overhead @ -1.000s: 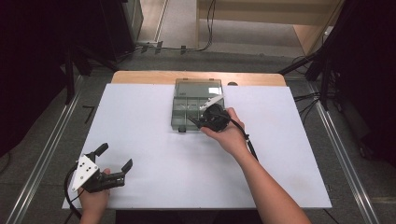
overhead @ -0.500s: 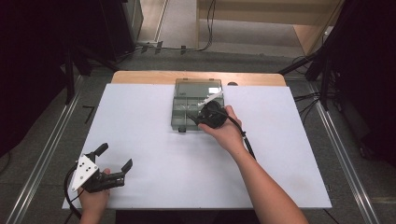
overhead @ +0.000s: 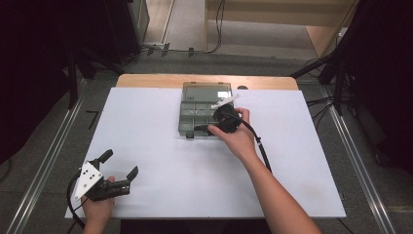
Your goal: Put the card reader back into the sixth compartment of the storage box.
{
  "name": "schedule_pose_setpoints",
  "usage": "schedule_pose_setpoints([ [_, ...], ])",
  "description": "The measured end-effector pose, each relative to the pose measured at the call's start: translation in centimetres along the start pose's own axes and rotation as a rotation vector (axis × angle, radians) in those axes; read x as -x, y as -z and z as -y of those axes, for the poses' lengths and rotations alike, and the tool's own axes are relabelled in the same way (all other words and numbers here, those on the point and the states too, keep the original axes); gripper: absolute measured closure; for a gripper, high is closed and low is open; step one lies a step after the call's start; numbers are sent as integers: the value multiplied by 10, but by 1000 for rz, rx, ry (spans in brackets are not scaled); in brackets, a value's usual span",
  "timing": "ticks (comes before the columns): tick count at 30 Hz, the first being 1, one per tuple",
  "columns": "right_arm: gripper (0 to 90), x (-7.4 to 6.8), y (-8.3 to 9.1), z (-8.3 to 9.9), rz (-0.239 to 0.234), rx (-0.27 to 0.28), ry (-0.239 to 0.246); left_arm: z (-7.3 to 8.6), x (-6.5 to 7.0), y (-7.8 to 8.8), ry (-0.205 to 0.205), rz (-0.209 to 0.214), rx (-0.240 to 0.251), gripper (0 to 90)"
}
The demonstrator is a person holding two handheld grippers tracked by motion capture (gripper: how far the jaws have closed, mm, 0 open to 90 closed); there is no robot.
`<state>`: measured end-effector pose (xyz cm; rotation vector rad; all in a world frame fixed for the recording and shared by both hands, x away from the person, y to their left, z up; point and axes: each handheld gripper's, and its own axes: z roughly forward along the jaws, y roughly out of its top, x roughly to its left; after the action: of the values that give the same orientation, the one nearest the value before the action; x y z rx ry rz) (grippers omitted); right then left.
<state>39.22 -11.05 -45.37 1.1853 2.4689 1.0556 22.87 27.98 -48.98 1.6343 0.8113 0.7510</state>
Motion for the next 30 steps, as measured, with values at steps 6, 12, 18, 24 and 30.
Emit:
schedule_pose_setpoints([
  [6, 87, 4, 10, 8, -10, 36, -16, 0, 0, 0, -1, 0, -1, 0],
  [12, 0, 8, 18, 17, -28, 62, -9, 0, 0, 0, -2, -1, -2, 0],
  [18, 0, 10, 26, 28, -28, 94, -13, 0, 1, 0, -1, -1, -2, 0],
  [24, 0, 15, 35, 45, -28, 115, -24, 0, 1, -1, -3, -1, -2, 0],
  [30, 0, 18, 41, 59, -32, 130, -39, 0, 1, -1, -4, -2, -3, 0],
])
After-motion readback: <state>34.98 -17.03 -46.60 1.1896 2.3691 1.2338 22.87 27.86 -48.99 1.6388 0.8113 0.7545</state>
